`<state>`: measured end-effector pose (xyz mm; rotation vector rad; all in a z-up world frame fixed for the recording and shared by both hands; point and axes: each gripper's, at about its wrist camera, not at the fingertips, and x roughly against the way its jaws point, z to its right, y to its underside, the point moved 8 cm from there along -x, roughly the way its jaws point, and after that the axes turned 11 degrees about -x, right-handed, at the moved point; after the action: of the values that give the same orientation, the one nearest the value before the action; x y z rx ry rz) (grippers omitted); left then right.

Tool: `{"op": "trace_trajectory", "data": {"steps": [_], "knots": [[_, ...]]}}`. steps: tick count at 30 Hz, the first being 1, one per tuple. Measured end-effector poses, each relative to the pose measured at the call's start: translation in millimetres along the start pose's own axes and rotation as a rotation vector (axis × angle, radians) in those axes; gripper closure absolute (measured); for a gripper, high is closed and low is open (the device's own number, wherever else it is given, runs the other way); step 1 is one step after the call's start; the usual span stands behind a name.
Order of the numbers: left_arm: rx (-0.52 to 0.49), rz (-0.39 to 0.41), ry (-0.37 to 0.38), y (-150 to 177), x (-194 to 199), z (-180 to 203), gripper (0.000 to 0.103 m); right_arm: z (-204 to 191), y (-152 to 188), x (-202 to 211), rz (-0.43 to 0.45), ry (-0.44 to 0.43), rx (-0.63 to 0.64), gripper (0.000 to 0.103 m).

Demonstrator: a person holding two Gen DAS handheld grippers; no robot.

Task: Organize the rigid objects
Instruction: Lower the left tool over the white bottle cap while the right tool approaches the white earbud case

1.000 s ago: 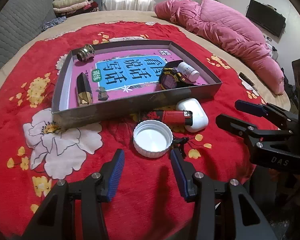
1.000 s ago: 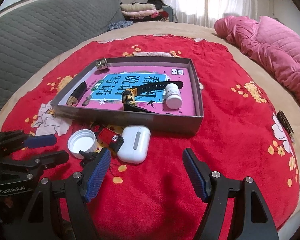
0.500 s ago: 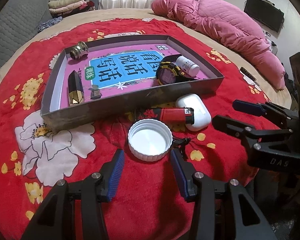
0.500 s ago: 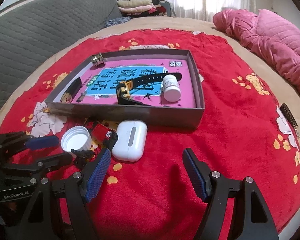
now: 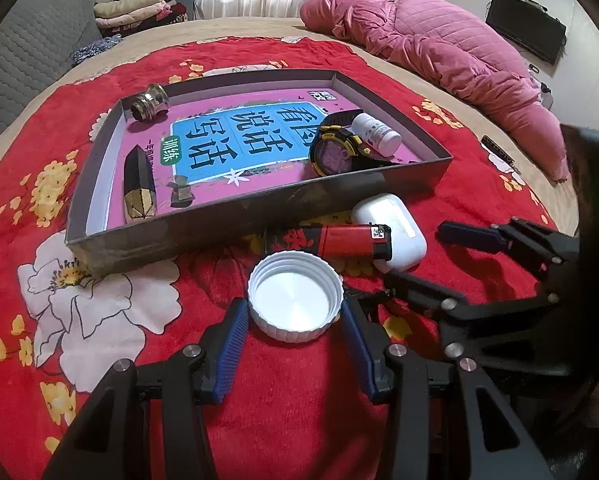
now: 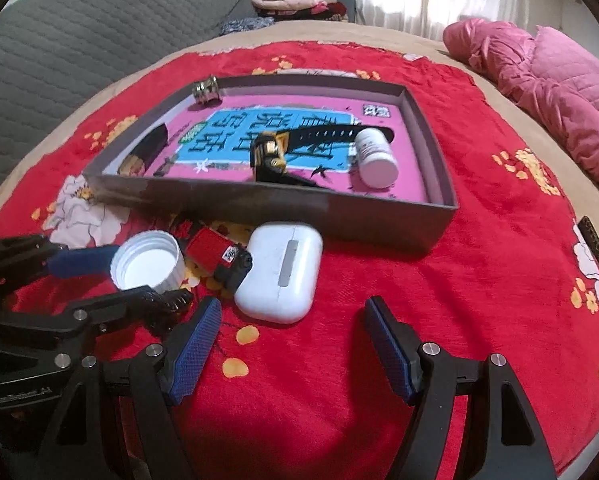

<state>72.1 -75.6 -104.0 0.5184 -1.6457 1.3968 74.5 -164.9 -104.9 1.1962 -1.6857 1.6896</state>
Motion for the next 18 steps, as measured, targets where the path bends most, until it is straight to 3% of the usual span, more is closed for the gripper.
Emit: {"op": "trace_trajectory", "data": {"steps": [8, 18], "knots": [[0.011, 0.004, 0.0, -3, -4, -2, 0.054, -3, -2, -15, 0.028, 0.05, 0.035, 0.028], [0.022, 0.008, -0.005, -4, -5, -7, 0.053, 4, -5, -15, 0.039, 0.041, 0.029, 0.026]]}}
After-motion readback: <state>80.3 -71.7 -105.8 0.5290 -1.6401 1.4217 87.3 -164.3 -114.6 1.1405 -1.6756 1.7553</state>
